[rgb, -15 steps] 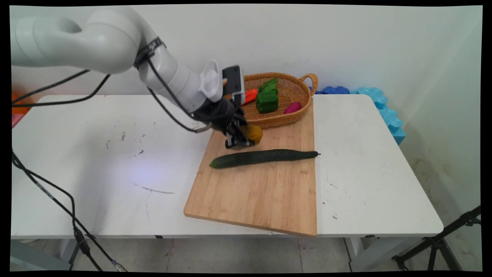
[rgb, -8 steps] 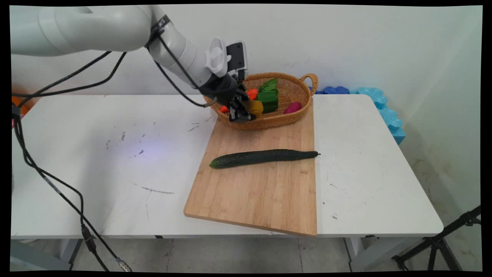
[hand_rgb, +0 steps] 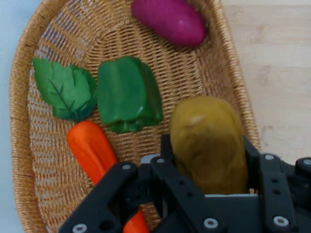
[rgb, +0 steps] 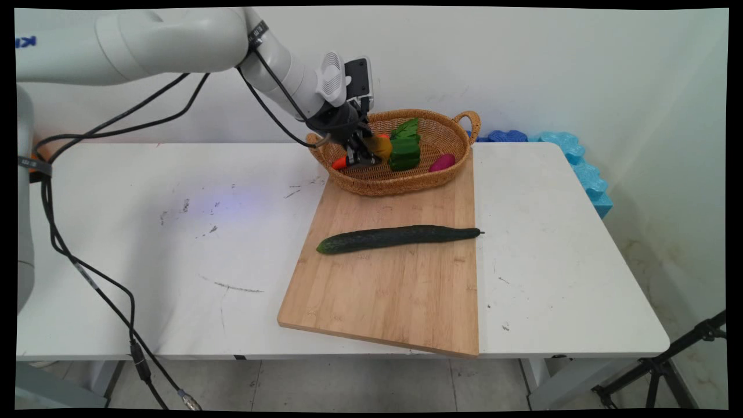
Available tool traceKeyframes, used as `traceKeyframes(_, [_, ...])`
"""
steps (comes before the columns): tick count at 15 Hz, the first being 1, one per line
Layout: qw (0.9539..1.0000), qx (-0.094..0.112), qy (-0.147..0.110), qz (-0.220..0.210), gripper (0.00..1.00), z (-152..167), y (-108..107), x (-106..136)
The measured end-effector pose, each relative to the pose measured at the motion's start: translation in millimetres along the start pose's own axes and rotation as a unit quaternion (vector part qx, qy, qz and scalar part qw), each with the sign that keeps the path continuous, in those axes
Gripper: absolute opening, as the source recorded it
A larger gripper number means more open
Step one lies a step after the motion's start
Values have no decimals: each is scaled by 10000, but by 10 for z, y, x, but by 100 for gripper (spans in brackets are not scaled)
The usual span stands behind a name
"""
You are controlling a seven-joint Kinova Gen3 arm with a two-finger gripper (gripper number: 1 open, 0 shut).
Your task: Place the picked object in the vegetable basket
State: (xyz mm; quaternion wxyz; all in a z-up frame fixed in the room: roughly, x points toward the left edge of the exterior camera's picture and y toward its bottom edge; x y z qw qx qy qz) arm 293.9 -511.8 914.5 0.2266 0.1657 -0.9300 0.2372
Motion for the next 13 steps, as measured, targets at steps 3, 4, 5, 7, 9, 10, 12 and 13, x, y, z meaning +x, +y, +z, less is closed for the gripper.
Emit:
traceKeyframes(3, [10000, 16, -29, 53, 0, 146, -86, -68])
traceKeyframes(4, [10000, 13, -35, 69, 0, 195, -108, -88])
traceKeyframes(5, [10000, 9, -37, 83, 0, 232, -123, -104])
traceKeyframes(7, [9999, -3, -39, 106, 0, 309, -153, -135])
traceKeyframes(9, [9999, -11, -35, 124, 0, 365, -172, -157])
traceKeyframes(10, [9999, -16, -30, 133, 100, 390, -181, -167])
traceKeyframes(12, [9999, -32, -22, 148, 100, 426, -188, -184])
traceKeyframes(13, [9999, -41, -20, 153, 100, 441, -191, -195])
